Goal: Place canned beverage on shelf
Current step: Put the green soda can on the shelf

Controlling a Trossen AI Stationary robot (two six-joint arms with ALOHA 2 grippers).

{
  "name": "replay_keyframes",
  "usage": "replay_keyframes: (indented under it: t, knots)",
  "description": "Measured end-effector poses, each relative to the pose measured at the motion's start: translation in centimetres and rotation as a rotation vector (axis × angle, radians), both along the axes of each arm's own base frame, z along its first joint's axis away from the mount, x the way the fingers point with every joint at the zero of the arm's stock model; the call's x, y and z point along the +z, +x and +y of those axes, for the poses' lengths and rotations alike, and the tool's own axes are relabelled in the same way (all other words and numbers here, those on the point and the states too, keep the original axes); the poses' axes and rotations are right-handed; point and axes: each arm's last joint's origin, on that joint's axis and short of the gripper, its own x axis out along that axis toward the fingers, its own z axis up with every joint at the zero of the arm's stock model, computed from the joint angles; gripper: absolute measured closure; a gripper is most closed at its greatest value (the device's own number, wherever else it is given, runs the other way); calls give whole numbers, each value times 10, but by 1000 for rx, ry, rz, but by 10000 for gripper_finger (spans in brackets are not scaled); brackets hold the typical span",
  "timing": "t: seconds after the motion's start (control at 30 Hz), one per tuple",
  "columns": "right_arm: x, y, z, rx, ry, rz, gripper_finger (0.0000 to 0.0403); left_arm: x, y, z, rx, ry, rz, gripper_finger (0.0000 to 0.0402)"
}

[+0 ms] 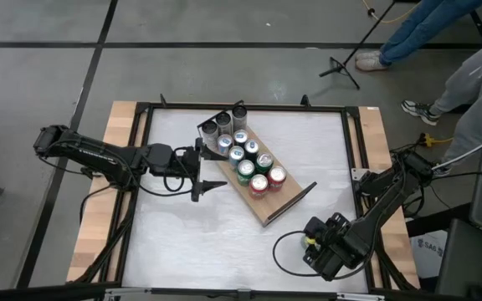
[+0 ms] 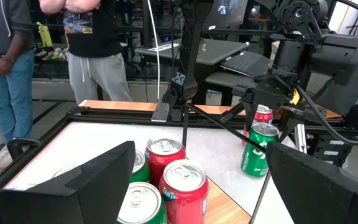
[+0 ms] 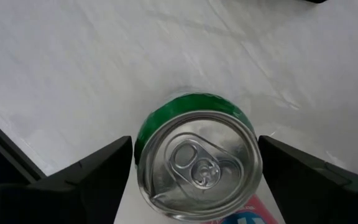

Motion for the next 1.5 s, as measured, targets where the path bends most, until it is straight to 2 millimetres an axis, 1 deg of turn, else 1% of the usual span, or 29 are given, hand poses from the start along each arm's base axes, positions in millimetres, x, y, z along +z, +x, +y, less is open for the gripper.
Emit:
replay_keyframes:
  t: [0.7,0.8,0.97,1.2,1.5]
  knots:
    - [0,-1,-2,-1,-33,0,66,0,0,0,0,0,0,47]
    - [0,-1,-2,0,-34,-1,51,0,0,0,0,0,0,47]
    - [0,-2,-3,3,-38,2,8,0,0,0,0,0,0,47]
    - [-3,-1,-1,49,-35,25,29,0,0,0,0,0,0,47]
    - [-14,3,5,132,-44,71,31,0,0,0,0,0,-1,47]
